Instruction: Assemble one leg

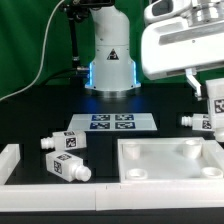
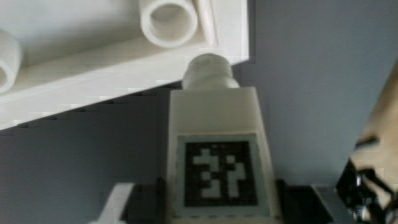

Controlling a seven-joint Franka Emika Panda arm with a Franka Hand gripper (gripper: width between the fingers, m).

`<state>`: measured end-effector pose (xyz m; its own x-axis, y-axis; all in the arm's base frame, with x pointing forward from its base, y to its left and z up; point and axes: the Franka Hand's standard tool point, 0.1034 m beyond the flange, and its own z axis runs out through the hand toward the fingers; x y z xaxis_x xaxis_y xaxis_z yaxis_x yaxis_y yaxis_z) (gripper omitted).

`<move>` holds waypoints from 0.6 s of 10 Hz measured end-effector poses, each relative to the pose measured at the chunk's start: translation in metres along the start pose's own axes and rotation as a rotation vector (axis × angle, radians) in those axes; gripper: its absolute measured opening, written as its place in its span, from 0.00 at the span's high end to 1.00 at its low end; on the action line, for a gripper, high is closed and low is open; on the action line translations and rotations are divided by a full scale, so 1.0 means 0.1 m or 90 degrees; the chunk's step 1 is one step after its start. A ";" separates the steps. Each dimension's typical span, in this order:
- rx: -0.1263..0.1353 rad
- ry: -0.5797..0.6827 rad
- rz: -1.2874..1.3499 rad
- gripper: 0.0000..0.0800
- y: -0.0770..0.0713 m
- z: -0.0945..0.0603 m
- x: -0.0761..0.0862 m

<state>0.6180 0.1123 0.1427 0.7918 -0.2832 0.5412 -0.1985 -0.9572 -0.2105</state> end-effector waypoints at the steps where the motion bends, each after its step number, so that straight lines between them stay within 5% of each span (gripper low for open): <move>1: -0.002 -0.001 -0.004 0.64 0.00 0.02 -0.06; 4: -0.017 -0.007 -0.092 0.64 0.13 0.12 -0.07; 6: -0.023 -0.014 -0.199 0.64 0.03 0.24 -0.03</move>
Offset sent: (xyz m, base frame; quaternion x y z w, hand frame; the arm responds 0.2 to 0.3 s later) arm 0.0205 -0.0542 -0.0189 -0.1198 0.0533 -0.2705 0.9537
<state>0.6291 0.1120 0.1214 0.8302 0.0268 0.5569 0.0368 -0.9993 -0.0067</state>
